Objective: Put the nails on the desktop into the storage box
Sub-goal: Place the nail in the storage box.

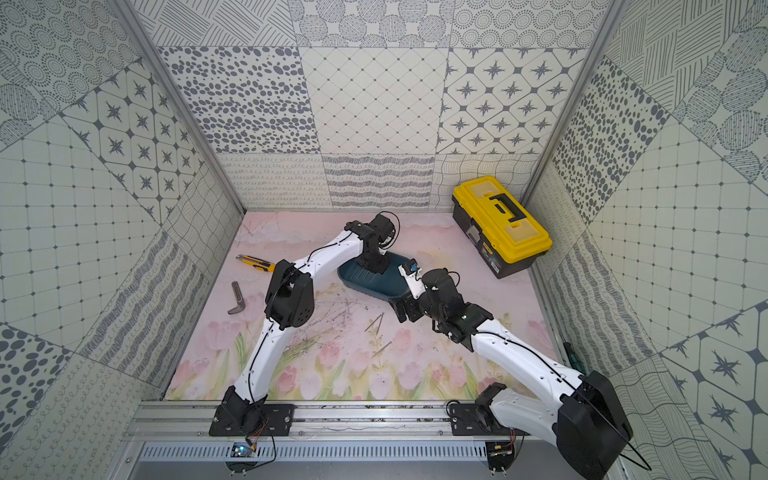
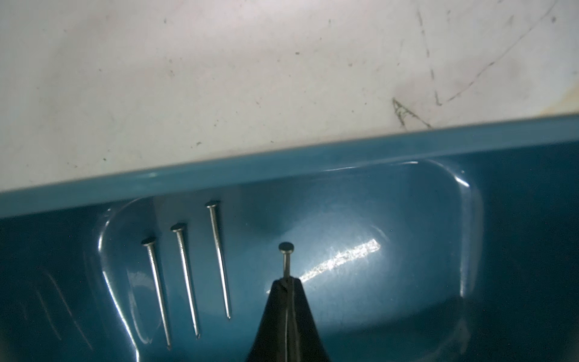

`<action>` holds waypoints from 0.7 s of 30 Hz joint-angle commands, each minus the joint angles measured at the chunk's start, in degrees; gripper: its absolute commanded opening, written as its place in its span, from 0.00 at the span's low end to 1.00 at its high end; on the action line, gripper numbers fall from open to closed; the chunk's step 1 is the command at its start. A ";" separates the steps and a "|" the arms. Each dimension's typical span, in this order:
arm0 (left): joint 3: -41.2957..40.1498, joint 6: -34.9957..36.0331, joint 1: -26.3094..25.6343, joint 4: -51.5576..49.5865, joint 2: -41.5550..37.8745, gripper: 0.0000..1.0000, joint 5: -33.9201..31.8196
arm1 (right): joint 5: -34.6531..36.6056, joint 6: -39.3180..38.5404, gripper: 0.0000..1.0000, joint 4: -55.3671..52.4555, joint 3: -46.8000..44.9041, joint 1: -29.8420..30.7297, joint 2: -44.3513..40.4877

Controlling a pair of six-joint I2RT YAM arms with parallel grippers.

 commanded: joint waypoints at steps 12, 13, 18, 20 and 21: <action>-0.68 -0.06 0.77 2.82 1.43 0.00 -3.82 | -0.89 0.05 0.97 0.86 -0.24 -0.29 -0.84; -0.68 -0.04 0.81 2.98 1.48 0.00 -3.66 | -0.87 0.09 0.97 0.90 -0.29 -0.33 -0.75; -0.65 -0.34 0.87 3.55 1.79 0.00 -3.83 | -0.97 0.19 0.97 0.90 -0.71 -0.37 -0.83; -0.65 -0.31 0.89 3.66 2.02 0.00 -3.68 | -0.90 0.23 0.97 0.85 -0.86 -0.36 -1.01; -0.71 -0.39 0.93 3.60 2.13 0.00 -3.74 | -0.85 0.24 0.97 0.90 -0.89 -0.41 -1.06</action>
